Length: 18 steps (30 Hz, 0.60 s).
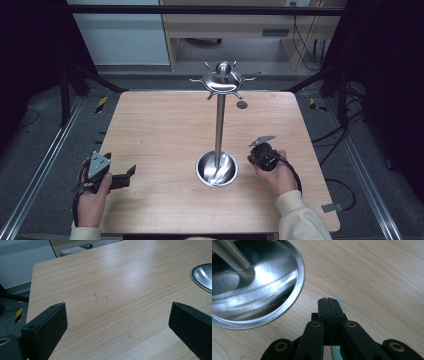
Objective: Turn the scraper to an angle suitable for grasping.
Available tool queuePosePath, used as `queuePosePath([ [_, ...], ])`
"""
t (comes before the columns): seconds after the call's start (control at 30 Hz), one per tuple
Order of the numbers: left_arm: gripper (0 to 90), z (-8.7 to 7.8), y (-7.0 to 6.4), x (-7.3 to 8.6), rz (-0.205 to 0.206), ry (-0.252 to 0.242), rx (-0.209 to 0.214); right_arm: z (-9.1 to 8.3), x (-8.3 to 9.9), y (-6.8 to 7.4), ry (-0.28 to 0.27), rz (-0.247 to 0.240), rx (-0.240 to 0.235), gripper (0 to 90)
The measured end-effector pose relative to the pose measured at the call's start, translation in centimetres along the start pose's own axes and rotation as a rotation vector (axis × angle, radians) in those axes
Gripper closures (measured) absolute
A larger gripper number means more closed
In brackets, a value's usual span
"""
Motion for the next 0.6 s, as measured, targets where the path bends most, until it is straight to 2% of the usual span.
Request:
queuePosePath([
  [0.23, 1.8, 0.1, 0.0, 0.0, 0.003, 0.001, 0.0, 0.7, 0.4, -0.3, 0.045, -0.002, -0.004, 90.0],
  [0.6, 1.8, 0.1, -0.1, 0.0, 0.006, 0.004, 0.002, 1.2, 0.8, -0.4, 0.079, -0.004, -0.001, 90.0],
])
Point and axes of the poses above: each handheld gripper's, and its own axes: z roughly forward along the jaws, x roughly out of its underside, y roughly to its left, the point moved 6 cm from there along z, roughly forward along the jaws, and after that the axes turned 2 degrees about x, right-handed, at the moved point
